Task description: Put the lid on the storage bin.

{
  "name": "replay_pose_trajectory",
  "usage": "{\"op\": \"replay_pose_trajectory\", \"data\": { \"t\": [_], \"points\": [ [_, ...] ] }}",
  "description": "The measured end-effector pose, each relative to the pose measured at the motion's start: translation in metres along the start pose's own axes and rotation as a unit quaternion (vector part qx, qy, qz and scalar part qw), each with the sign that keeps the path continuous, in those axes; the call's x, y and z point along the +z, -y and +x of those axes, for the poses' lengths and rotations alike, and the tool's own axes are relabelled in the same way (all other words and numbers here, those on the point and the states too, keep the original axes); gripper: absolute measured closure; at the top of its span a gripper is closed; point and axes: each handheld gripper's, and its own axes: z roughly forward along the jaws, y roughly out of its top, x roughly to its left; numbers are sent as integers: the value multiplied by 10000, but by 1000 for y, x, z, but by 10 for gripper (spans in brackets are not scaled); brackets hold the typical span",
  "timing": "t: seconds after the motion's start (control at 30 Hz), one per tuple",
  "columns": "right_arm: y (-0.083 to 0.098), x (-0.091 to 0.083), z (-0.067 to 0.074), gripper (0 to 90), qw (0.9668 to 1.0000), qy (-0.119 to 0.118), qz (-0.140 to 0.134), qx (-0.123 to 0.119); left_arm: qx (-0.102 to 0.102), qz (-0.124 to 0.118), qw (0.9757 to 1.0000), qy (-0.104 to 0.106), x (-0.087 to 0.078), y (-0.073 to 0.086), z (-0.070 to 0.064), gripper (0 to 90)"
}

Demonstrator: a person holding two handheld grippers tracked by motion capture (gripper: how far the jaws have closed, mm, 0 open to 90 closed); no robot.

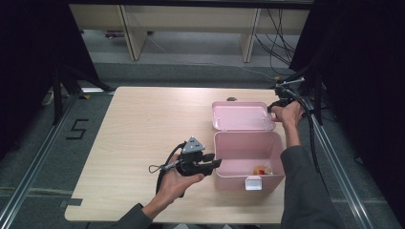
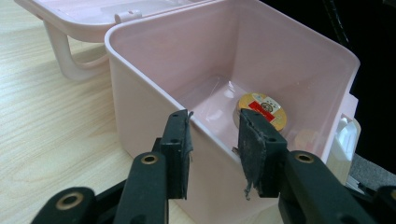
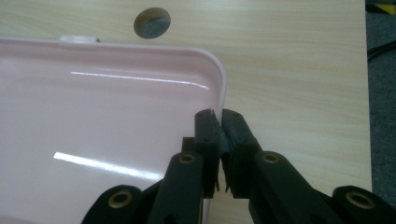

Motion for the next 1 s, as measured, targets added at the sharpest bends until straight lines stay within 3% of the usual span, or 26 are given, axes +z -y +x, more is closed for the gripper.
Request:
{"op": "replay_pose_trajectory", "data": {
  "t": [0.03,0.1,0.17,0.2,0.37,0.43,0.47,0.5,0.67,0.7,0.77,1.0],
  "points": [
    [-1,-1,3,845,9996,-25,160,226,5,7,10000,10,0,0,0,636],
    [0,1,2,837,9994,-25,222,249,2,1,10000,-1,0,0,0,636],
    [1,4,5,835,9984,-87,306,474,6,3,10000,2,0,0,0,636],
    [1,6,3,829,9988,-90,298,372,4,1,10000,-1,0,0,0,637],
    [2,9,3,852,9975,-172,292,618,5,-1,10000,2,0,0,0,637],
    [1,5,2,860,9986,-111,219,467,12,-3,10000,20,0,0,0,637],
    [1,5,5,864,9975,-123,208,657,12,-3,10000,20,0,0,0,637],
    [1,2,2,867,9989,-82,154,424,8,-17,10000,24,0,0,0,637],
    [-1,-5,7,873,9987,-71,96,499,4,-25,10000,21,1,1,-1,638],
    [-1,-7,4,875,9996,-23,-18,272,9,-24,10000,21,1,1,-1,638],
    [-2,-16,2,878,9994,-78,-267,218,6,-27,10000,16,1,1,-1,638],
    [0,-39,2,884,9973,-192,-665,233,21,-60,10000,-13,2,1,-2,639]
  ]
}}
